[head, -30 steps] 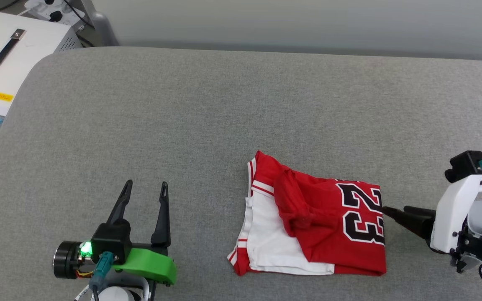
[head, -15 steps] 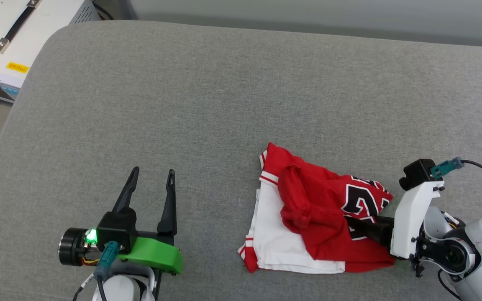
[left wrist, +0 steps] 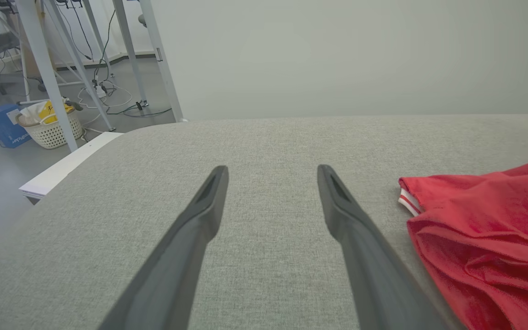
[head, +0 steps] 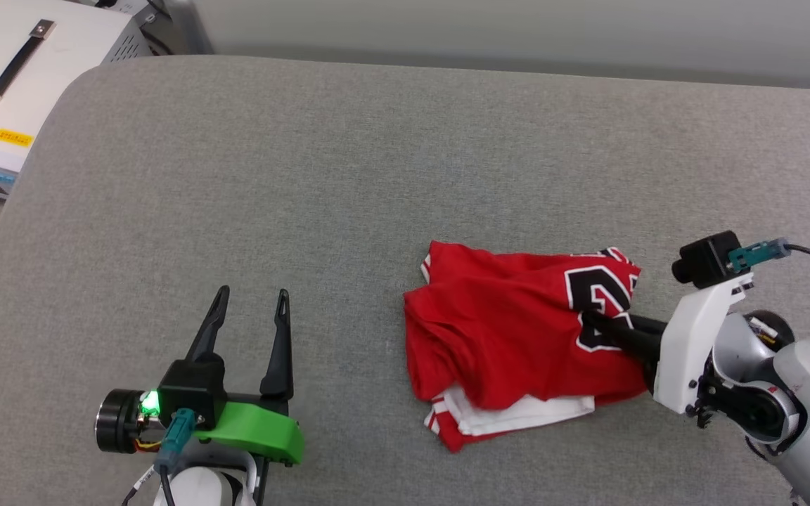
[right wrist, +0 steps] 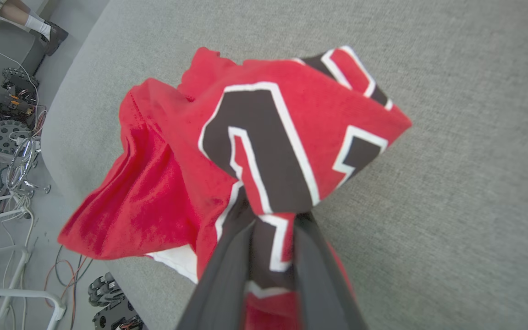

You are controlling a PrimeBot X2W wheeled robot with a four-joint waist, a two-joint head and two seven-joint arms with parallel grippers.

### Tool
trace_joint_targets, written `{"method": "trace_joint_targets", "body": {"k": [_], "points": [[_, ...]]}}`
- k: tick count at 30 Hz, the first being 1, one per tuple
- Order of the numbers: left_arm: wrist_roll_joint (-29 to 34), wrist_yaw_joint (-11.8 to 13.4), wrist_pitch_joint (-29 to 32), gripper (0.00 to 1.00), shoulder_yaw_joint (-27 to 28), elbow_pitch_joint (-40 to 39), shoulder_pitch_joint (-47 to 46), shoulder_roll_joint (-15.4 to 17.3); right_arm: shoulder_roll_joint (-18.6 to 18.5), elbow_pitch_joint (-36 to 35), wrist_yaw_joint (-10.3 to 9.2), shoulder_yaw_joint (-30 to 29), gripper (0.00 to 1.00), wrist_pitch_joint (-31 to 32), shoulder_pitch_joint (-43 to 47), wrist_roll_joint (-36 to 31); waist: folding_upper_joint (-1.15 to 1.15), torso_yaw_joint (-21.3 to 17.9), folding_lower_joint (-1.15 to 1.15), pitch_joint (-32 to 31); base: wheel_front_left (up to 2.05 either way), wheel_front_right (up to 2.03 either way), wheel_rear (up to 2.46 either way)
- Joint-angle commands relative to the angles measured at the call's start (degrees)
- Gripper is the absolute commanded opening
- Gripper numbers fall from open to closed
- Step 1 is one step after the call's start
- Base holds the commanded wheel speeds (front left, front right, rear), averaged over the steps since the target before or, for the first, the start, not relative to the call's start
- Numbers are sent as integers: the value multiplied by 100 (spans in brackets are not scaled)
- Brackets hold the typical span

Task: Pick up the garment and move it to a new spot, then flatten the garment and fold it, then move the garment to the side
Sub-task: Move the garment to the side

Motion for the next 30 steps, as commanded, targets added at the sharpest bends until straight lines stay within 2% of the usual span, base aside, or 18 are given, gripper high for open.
{"method": "trace_joint_targets", "body": {"k": [1, 9, 18, 24, 30], "points": [[9, 23, -34, 100, 28, 4, 53, -28, -159, -77, -4, 38, 0, -129, -181, -106, 0, -175, 0, -119, 0, 0, 0], [32, 19, -34, 100, 123, -83, 219, 13, -874, -251, -4, 230, 0, -283, -556, -209, 0, -831, 0, -186, 0, 0, 0], [111, -6, -34, 100, 154, -293, 174, 100, -1373, -166, -4, 74, 0, -270, -732, -106, 0, -1658, 0, 124, 0, 0, 0], [177, -42, -34, 100, 116, -463, -68, 187, -1721, 193, -4, -196, 0, -235, -967, -189, 0, -1839, 0, 577, 0, 0, 0], [239, -86, -34, 100, 38, -653, -356, 283, -2057, 790, -4, -480, 0, -75, -1371, -251, 0, -1785, 0, 1104, 0, 0, 0]]}}
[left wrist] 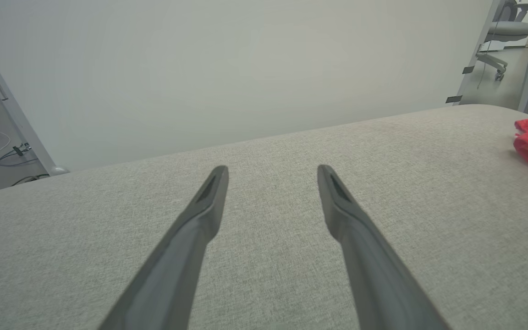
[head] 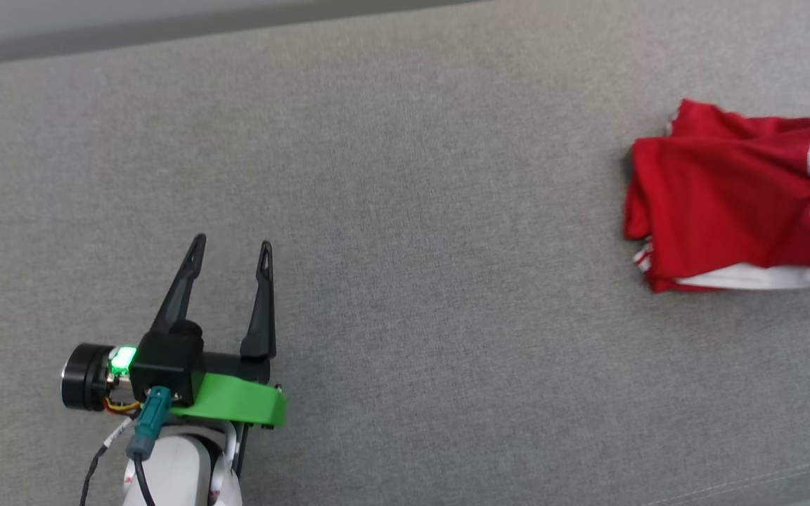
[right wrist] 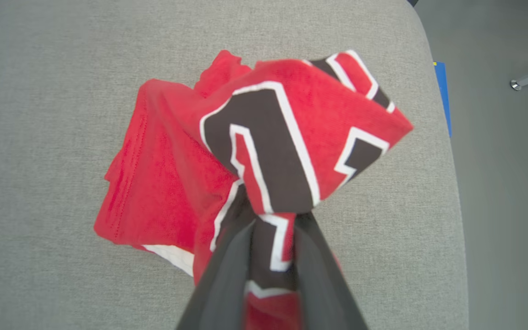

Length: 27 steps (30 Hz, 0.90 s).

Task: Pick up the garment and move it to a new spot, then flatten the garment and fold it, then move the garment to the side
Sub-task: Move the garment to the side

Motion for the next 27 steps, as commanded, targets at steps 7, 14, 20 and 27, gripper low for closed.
{"method": "trace_joint_targets", "body": {"k": [7, 14, 20, 27], "points": [[75, -15, -34, 100, -30, -285, -396, 141, -275, 744, -4, -154, 0, 148, -703, -366, 0, 63, 0, 1000, 0, 0, 0], [76, -9, -34, 100, -51, -476, -649, 220, -326, 1501, -4, -490, 0, 102, -1273, -664, 0, 161, 0, 1401, 0, 0, 0], [61, 16, -34, 100, -67, -551, -756, 255, -384, 1990, -4, -575, 0, -29, -1693, -952, 0, 222, 0, 1533, 0, 0, 0], [45, 81, -34, 100, -78, -593, -756, 260, -289, 2316, -4, -516, 0, -97, -1907, -1012, 0, 254, 0, 1523, 0, 0, 0]]}}
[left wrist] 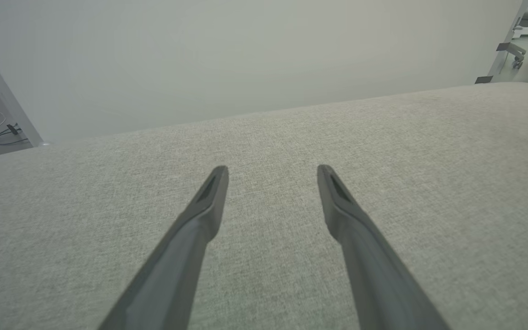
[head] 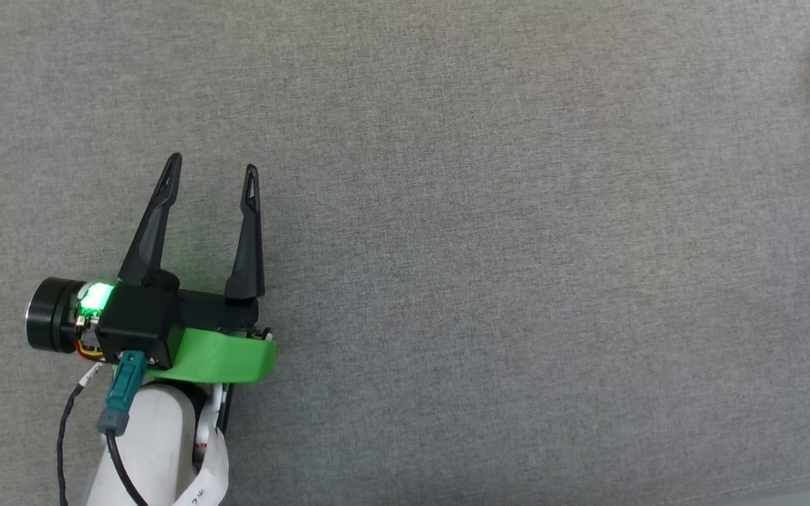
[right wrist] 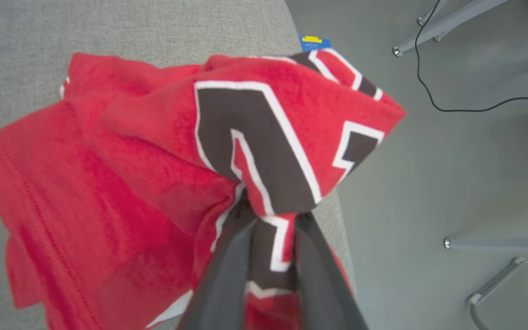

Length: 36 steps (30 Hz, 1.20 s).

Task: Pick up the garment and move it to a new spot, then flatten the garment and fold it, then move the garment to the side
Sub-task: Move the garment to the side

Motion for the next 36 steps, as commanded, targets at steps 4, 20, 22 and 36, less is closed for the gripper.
{"method": "trace_joint_targets", "body": {"k": [4, 20, 22, 36], "points": [[18, 61, -34, 100, -12, 17, -60, 33, 114, 206, -4, 53, 100, -215, -78, -30, 0, 55, -1, -217, 0, 0, 0], [-203, 153, -34, 100, 107, 315, 526, -118, 352, -545, -4, 39, 100, -3153, 495, -739, 0, 365, -1, -1420, 0, 0, 0], [-217, 153, -34, 100, 121, 339, 588, -143, 527, -664, -4, -86, 100, -3496, 626, -968, 0, 429, -1, -1546, 0, 0, 0], [-322, 145, -34, 100, 289, 621, 1022, -289, 3019, -3390, -4, -2300, 100, -3787, 2779, -3123, 0, 803, -1, -2335, 0, 0, 0]]}}
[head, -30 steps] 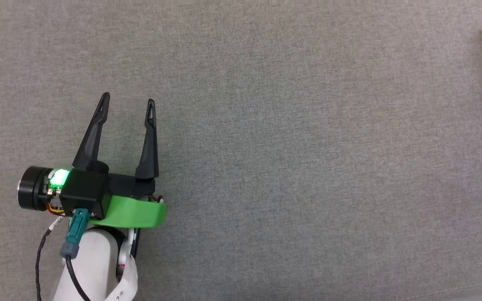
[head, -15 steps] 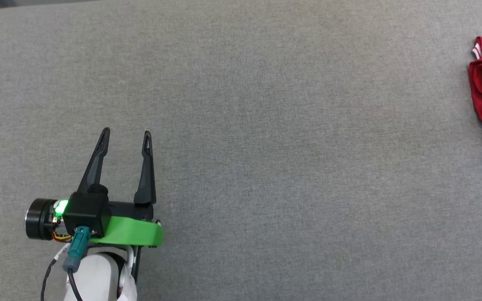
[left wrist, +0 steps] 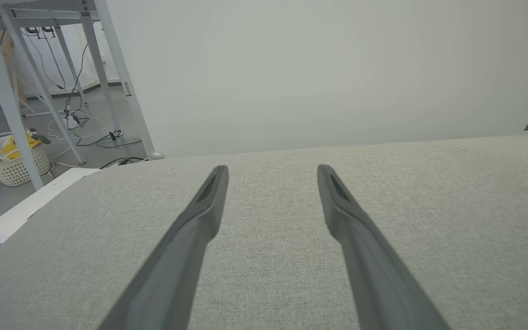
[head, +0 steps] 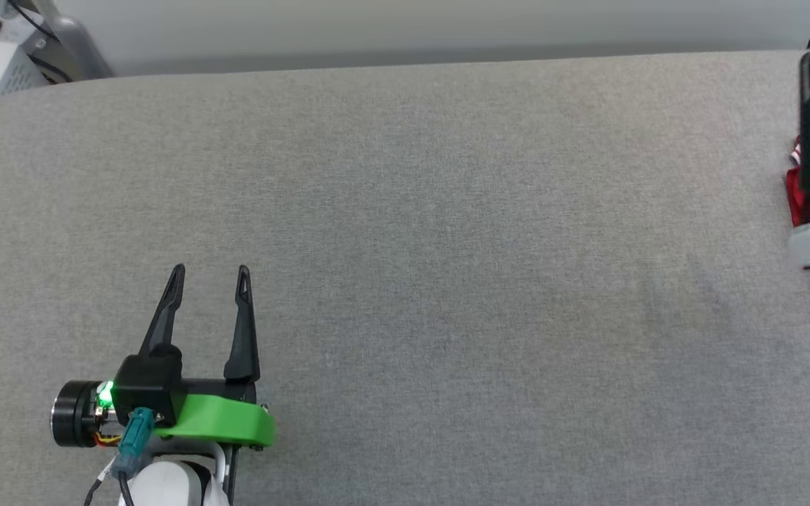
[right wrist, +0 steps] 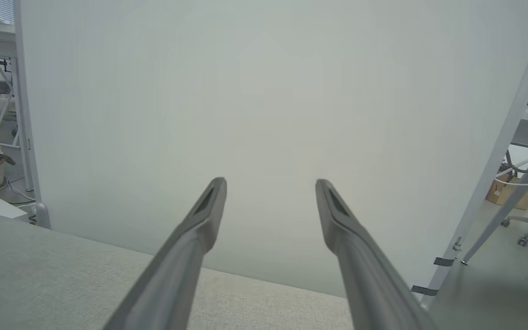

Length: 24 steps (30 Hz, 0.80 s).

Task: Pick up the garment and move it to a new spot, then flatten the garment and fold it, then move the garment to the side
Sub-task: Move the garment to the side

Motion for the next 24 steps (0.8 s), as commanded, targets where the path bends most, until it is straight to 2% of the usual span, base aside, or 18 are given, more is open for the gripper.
{"method": "trace_joint_targets", "body": {"k": [1, 6, 13, 24], "points": [[-65, -15, -34, 100, 26, 43, 90, -31, 212, -216, -4, -68, 100, -25, 258, -169, 0, 213, 0, -247, 0, 0, 0], [-82, -53, -34, 100, 37, 144, 157, -78, 939, -751, -4, -294, 100, -25, 1146, -564, 0, 369, 0, -408, 0, 0, 0], [-77, -75, -34, 100, 17, 205, 230, -135, 1582, -780, -4, -342, 100, -25, 2081, -787, 0, 441, 0, -578, 0, 0, 0], [-111, -172, -34, 100, -12, 314, 436, -179, 1905, -719, -4, -412, 100, -26, 2947, -667, 0, 494, 0, -853, 0, 0, 0]]}}
